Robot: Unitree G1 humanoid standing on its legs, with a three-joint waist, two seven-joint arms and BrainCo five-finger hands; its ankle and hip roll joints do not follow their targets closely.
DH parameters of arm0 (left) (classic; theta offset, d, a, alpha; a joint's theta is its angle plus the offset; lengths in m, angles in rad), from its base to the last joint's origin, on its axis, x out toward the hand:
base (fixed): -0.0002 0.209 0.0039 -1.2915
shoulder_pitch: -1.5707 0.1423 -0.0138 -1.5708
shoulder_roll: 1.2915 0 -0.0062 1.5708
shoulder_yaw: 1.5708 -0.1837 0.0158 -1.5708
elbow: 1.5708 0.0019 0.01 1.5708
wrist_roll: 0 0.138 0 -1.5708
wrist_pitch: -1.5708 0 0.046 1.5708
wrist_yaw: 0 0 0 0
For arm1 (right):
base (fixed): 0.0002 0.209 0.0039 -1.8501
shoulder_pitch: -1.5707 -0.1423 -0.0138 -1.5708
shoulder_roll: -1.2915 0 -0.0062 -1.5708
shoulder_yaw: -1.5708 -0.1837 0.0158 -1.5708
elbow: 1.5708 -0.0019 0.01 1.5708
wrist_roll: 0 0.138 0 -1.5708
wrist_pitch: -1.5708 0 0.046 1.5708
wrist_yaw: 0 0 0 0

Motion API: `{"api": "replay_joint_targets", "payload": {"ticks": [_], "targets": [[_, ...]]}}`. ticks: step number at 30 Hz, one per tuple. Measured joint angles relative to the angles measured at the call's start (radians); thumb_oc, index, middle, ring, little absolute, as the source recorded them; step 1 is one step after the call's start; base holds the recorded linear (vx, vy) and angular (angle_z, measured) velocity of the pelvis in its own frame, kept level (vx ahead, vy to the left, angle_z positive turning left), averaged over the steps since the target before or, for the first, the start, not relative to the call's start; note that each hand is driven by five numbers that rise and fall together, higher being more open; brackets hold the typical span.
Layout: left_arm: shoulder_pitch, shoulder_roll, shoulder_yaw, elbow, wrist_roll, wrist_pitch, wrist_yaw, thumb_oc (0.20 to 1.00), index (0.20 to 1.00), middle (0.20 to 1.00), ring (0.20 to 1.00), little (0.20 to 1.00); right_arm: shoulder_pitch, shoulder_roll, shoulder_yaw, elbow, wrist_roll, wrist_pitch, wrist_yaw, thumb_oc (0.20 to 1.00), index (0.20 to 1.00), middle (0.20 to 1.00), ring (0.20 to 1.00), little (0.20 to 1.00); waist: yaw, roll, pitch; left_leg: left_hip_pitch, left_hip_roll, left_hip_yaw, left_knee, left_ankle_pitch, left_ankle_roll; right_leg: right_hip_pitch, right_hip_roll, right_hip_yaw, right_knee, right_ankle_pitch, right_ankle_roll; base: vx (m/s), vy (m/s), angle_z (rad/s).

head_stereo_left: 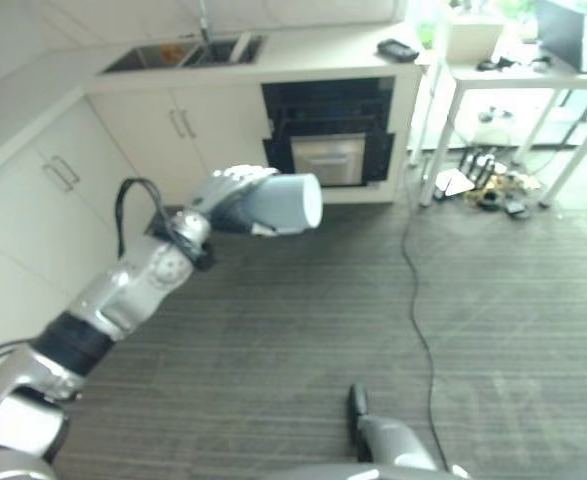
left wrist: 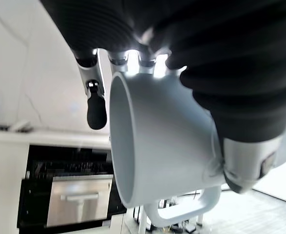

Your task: Place the dishes in the dishwasher.

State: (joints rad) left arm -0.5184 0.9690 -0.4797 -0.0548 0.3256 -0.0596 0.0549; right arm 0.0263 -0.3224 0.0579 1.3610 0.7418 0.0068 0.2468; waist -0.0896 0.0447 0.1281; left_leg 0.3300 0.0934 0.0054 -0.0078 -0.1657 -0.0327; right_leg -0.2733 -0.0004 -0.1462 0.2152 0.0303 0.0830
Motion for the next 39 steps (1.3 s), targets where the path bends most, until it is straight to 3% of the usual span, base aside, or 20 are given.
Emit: {"api": "replay_joint_targets", "payload": {"ticks": [2,4,6,7,9,11,13,14,15,16,18,19,21,22,23,26,32,33,37,39], "targets": [[0.008,0.0,0.012,-0.069,0.0,0.028,-0.042,0.2,0.2,0.2,0.2,0.2,-0.045,0.002,0.001,-0.003,0.007,0.0,-0.001,1.0,1.0,1.0,1.0,1.0,0.008,0.001,-0.001,0.008,0.02,0.002,0.145,0.018,-0.024,0.07,0.02,-0.013,0.035,-0.058,-0.09,0.44,-0.437,0.02],[0.007,0.013,0.02,-0.129,-0.002,0.036,-0.059,0.2,0.2,0.2,0.2,0.2,-0.041,0.006,0.001,-0.034,0.006,0.007,0.0,1.0,1.0,1.0,1.0,1.0,0.023,0.005,-0.009,-0.106,0.053,0.011,0.428,0.098,-0.122,0.147,0.041,-0.042,-0.014,-0.092,-0.082,0.39,-0.477,-0.27],[0.012,0.056,0.014,-0.142,-0.04,0.047,-0.06,0.2,0.2,0.2,0.2,0.2,-0.02,0.0,0.02,-0.036,0.004,0.005,-0.002,1.0,1.0,1.0,1.0,1.0,0.04,-0.004,-0.022,-0.374,0.054,-0.04,0.936,0.319,-0.141,0.173,0.075,-0.028,0.034,-0.122,-0.226,0.33,-0.351,-0.66],[0.019,0.082,0.01,-0.14,-0.043,0.045,-0.069,0.2,0.2,0.2,0.2,0.2,-0.02,0.0,0.024,-0.035,0.004,0.007,-0.003,1.0,1.0,1.0,1.0,1.0,0.054,-0.014,-0.021,-0.478,0.03,-0.047,1.045,0.251,-0.1,0.201,0.091,0.004,0.023,-0.145,-0.271,0.33,-0.2,-0.62],[0.018,0.095,0.049,-0.11,-0.071,0.022,-0.075,0.2,0.2,0.2,0.2,0.2,-0.013,0.008,-0.016,0.007,0.005,0.007,-0.002,1.0,1.0,1.0,1.0,1.0,0.069,-0.05,-0.001,-0.68,-0.029,0.04,0.864,0.156,0.012,0.283,0.086,0.032,-0.068,-0.137,-0.249,0.32,-0.008,-0.57],[0.117,0.107,0.112,-0.092,-0.07,0.026,-0.083,0.2,0.2,0.2,0.2,0.2,0.013,0.011,-0.02,0.005,-0.008,0.006,-0.001,1.0,1.0,1.0,1.0,1.0,0.069,-0.082,0.005,-0.592,-0.11,0.167,0.226,0.187,0.065,0.467,0.083,0.05,-0.159,-0.162,-0.125,0.43,0.147,-0.93],[0.128,-0.01,0.118,-0.054,-0.07,0.035,-0.082,0.2,0.2,0.2,0.2,0.2,0.035,-0.033,-0.004,-0.006,-0.016,0.01,0.0,1.0,1.0,1.0,1.0,1.0,0.054,0.071,-0.014,-0.541,-0.13,0.073,-0.042,0.212,0.156,0.365,0.187,0.075,0.141,-0.19,0.0,0.36,0.155,-0.93],[0.17,-0.006,0.149,-0.051,-0.069,0.038,-0.077,0.2,0.2,0.2,0.2,0.2,0.036,-0.049,0.013,-0.011,-0.022,0.016,0.005,1.0,1.0,1.0,1.0,1.0,0.081,0.114,-0.034,-0.507,-0.087,0.06,-0.071,0.204,0.282,0.276,0.185,0.11,0.334,-0.34,-0.096,0.38,0.191,-1.48],[0.219,-0.031,0.17,-0.023,-0.067,0.054,-0.068,0.2,0.2,0.2,0.2,0.2,0.041,-0.048,0.015,-0.035,-0.025,0.014,0.005,1.0,1.0,1.0,1.0,1.0,0.067,0.069,-0.055,-0.51,-0.124,0.114,-0.077,0.347,0.254,0.266,0.084,0.171,0.293,-0.453,-0.138,0.37,0.207,-1.13],[0.232,-0.052,0.135,-0.026,-0.065,0.052,-0.074,0.2,0.2,0.2,0.2,0.2,0.057,-0.047,0.01,-0.033,-0.028,0.007,0.003,1.0,1.0,1.0,1.0,1.0,0.031,0.062,-0.055,-0.501,-0.148,0.108,-0.07,0.337,0.227,0.32,0.059,0.137,0.209,-0.416,-0.176,0.39,0.265,-0.14],[0.223,-0.047,0.133,-0.053,-0.063,0.017,-0.078,0.2,0.2,0.2,0.2,0.2,0.112,-0.019,0.02,0.012,-0.047,0.03,-0.001,1.0,1.0,1.0,1.0,1.0,0.047,0.009,-0.042,-0.465,-0.192,0.109,-0.041,0.326,0.23,0.439,0.031,0.106,0.079,-0.374,-0.105,0.35,0.285,0.44],[0.222,-0.029,0.134,-0.056,-0.063,0.018,-0.07,0.2,0.2,0.2,0.2,0.2,0.141,-0.019,0.021,0.016,-0.055,0.027,-0.001,1.0,1.0,1.0,1.0,1.0,0.056,0.041,-0.043,-0.418,-0.144,0.064,-0.061,0.342,0.278,0.431,0.064,0.099,0.166,-0.369,-0.046,0.27,0.26,0.33],[0.224,-0.026,0.157,-0.017,-0.061,0.037,-0.058,0.2,0.2,0.2,0.2,0.2,0.119,-0.028,-0.007,0.019,-0.054,0.019,-0.001,1.0,1.0,1.0,1.0,1.0,0.051,0.031,-0.032,-0.375,-0.112,0.004,-0.082,0.368,0.211,0.335,-0.005,0.117,0.275,-0.431,-0.055,0.31,0.379,0.0],[0.203,-0.012,0.167,0.016,-0.061,0.034,-0.059,0.2,0.2,0.2,0.2,0.2,0.085,-0.044,-0.011,-0.002,-0.054,0.016,-0.003,1.0,1.0,1.0,1.0,1.0,0.056,0.022,-0.022,-0.382,-0.109,0.029,-0.072,0.381,0.188,0.302,-0.098,0.15,0.097,-0.369,0.02,0.34,0.462,-0.02],[0.165,0.0,0.163,0.039,-0.061,0.035,-0.058,0.2,0.2,0.2,0.2,0.2,0.065,-0.031,-0.029,-0.008,-0.051,0.003,-0.008,1.0,1.0,1.0,1.0,1.0,0.04,0.003,-0.001,-0.384,-0.111,0.039,-0.016,0.339,0.116,0.397,-0.135,0.071,-0.07,-0.211,0.012,0.26,0.367,0.26],[0.109,0.006,0.152,0.024,-0.062,0.008,-0.055,0.2,0.2,0.2,0.2,0.2,0.066,-0.033,-0.017,-0.018,-0.032,0.003,-0.02,1.0,1.0,1.0,1.0,1.0,0.076,-0.025,0.007,-0.378,-0.106,0.054,0.001,0.29,0.094,0.461,-0.133,0.052,-0.116,-0.201,0.018,0.31,0.43,0.23],[-0.045,0.074,0.021,0.032,-0.069,-0.001,-0.058,0.2,0.2,0.2,0.2,0.2,0.075,0.045,0.009,-0.036,0.016,-0.014,-0.024,1.0,1.0,1.0,1.0,1.0,0.074,-0.02,0.017,-0.221,-0.172,0.064,0.004,0.13,0.161,0.141,-0.22,0.057,0.585,-0.164,0.05,0.28,0.334,0.12],[-0.044,0.088,0.02,0.034,-0.069,0.003,-0.058,0.2,0.2,0.2,0.2,0.2,0.071,0.05,0.008,-0.045,0.008,-0.013,-0.023,1.0,1.0,1.0,1.0,1.0,0.069,-0.016,0.018,-0.214,-0.175,0.068,0.001,0.124,0.161,0.095,-0.221,0.023,0.581,-0.184,0.036,0.24,0.009,-0.26],[-0.05,0.025,0.021,0.136,-0.065,0.026,-0.053,0.2,0.2,0.2,0.2,0.2,0.085,0.038,0.014,-0.106,0.008,-0.018,-0.015,1.0,1.0,1.0,1.0,1.0,0.03,-0.007,0.033,-0.173,-0.162,-0.04,-0.041,0.082,0.132,0.004,0.08,0.146,0.076,-0.176,-0.029,0.15,-0.091,0.45],[-0.061,0.067,0.017,0.139,-0.064,0.022,-0.052,0.2,0.2,0.2,0.2,0.2,0.069,0.036,0.009,-0.071,0.01,-0.015,-0.013,1.0,1.0,1.0,1.0,1.0,0.018,-0.067,0.04,-0.166,-0.209,-0.052,-0.044,0.095,0.145,-0.077,0.058,0.133,-0.01,-0.048,-0.028,0.13,-0.132,1.05]]}}
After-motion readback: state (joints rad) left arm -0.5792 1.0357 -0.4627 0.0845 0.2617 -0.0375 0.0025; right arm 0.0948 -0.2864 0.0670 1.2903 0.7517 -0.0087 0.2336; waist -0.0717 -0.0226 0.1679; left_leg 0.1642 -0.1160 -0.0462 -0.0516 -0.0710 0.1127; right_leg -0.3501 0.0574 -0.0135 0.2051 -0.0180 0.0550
